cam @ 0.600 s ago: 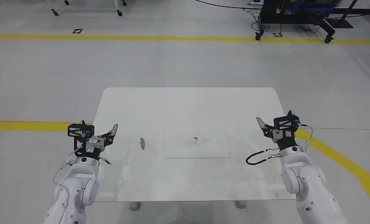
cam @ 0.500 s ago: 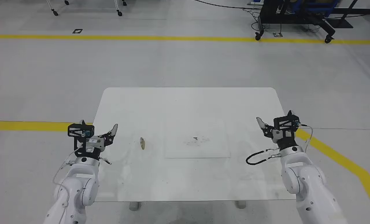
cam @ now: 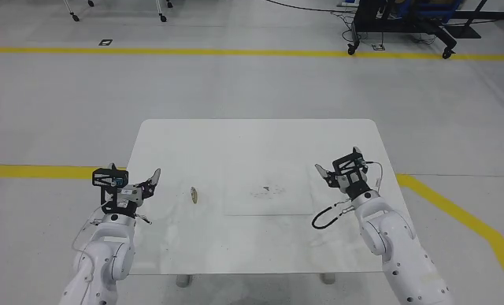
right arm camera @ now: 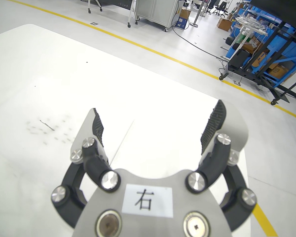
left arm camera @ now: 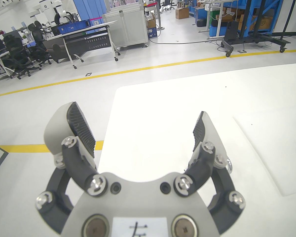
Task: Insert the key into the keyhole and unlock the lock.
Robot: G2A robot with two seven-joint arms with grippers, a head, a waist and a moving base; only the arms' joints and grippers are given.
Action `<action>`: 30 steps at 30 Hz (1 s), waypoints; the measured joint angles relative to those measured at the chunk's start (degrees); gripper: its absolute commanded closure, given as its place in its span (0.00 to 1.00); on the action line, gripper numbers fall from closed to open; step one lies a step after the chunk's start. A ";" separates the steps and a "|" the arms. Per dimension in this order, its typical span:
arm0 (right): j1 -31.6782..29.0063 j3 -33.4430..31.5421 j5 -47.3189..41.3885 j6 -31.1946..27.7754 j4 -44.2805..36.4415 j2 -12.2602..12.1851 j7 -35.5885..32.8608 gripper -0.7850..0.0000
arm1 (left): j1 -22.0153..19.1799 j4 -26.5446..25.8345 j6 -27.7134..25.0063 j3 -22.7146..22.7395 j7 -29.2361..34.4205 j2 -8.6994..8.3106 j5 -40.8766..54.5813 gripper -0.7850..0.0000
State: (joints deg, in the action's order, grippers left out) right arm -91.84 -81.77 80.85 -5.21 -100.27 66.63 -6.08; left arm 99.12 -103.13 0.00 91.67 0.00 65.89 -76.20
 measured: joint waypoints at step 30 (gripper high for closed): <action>38.36 32.53 -1.38 -52.78 38.70 -0.29 10.85 0.55 | 0.00 0.00 0.00 0.00 0.00 0.00 0.00 0.00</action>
State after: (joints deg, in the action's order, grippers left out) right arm -53.47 -49.23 79.47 -57.99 -61.56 66.34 4.77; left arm 99.12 -103.13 0.00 91.67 0.00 65.89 -76.20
